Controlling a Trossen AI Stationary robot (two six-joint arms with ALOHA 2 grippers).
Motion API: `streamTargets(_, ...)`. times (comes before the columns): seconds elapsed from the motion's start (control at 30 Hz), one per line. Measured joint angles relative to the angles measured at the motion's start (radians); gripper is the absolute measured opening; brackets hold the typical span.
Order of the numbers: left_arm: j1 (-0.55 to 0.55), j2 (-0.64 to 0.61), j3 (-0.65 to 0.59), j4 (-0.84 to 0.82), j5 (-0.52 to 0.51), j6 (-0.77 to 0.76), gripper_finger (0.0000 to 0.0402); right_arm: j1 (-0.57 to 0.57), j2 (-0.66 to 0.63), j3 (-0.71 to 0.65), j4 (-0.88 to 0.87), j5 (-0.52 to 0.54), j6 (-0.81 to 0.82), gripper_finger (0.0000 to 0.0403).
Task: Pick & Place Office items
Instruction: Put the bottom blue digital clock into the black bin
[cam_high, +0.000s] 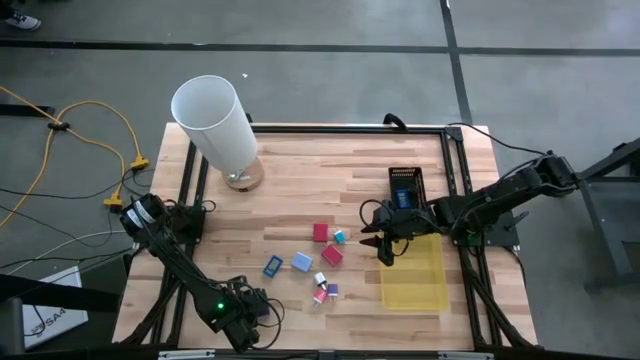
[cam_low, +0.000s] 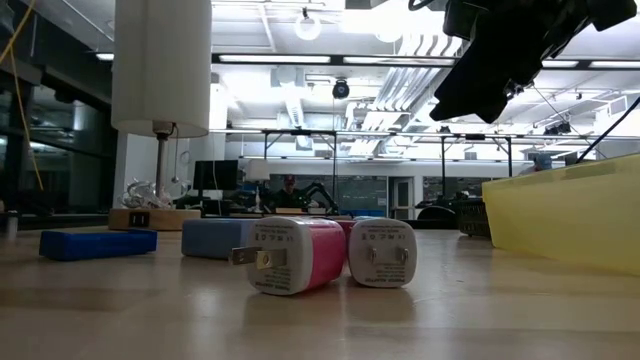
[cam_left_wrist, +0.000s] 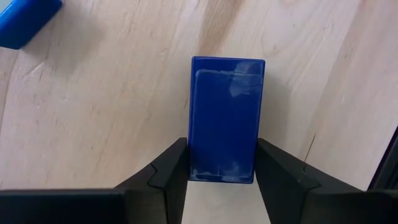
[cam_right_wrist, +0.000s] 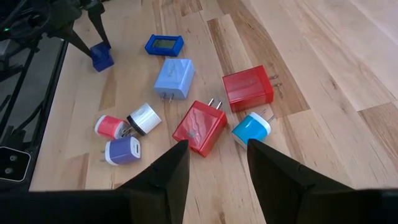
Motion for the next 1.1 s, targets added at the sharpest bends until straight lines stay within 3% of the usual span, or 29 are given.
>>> streamTargets(0.33, 0.006, -0.005, 0.001, 0.001, -0.029, 0.051, 0.015, 0.0, 0.0, 0.0, 0.0, 0.0, 0.0, 0.0149)
streamTargets(0.57, 0.068, -0.072, 0.002, 0.012, -0.091, 0.179, 0.0149, 0.0, 0.0, 0.0, 0.002, 0.0, 0.0, 0.0149)
streamTargets(0.83, 0.237, -0.152, 0.003, 0.091, -0.154, 0.478, 0.0149, 0.0, 0.0, 0.0, 0.004, 0.0, 0.0, 0.0149)
streamTargets(1.1, 0.464, -0.187, 0.003, 0.175, -0.056, 0.75, 0.0149, 0.0, 0.0, 0.0, 0.004, 0.0, 0.0, 0.0149)
